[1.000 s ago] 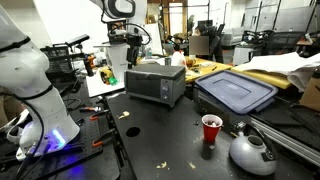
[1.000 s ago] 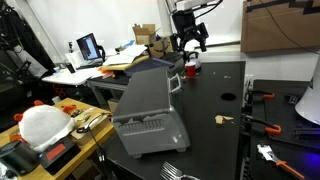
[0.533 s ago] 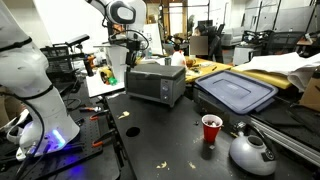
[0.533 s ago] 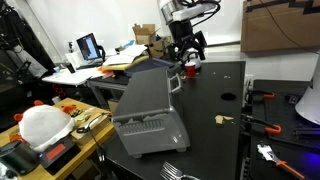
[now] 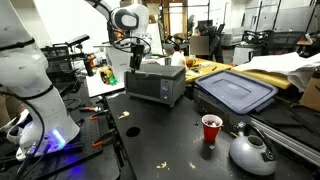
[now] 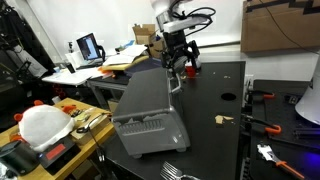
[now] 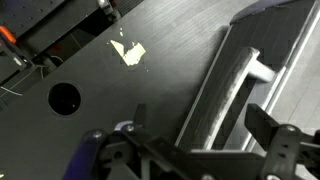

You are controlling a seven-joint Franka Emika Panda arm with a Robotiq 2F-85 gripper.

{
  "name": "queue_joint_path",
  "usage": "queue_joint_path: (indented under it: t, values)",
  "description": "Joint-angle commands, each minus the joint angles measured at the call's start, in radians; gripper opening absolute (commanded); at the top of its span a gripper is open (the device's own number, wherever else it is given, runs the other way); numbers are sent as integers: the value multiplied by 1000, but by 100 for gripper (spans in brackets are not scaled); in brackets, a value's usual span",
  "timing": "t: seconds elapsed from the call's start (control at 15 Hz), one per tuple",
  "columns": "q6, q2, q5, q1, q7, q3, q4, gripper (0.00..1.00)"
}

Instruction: Open the small oven

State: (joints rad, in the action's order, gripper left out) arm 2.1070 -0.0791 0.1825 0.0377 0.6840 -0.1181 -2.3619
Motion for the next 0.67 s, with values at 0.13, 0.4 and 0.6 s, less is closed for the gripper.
queue_joint_path:
  t: [0.13, 0.4, 0.6]
  values:
    - [80, 50, -18, 7, 140, 12, 16, 100]
    - [76, 50, -33, -7, 184, 42, -2, 100]
    - [69, 49, -32, -15, 203, 66, -12, 100]
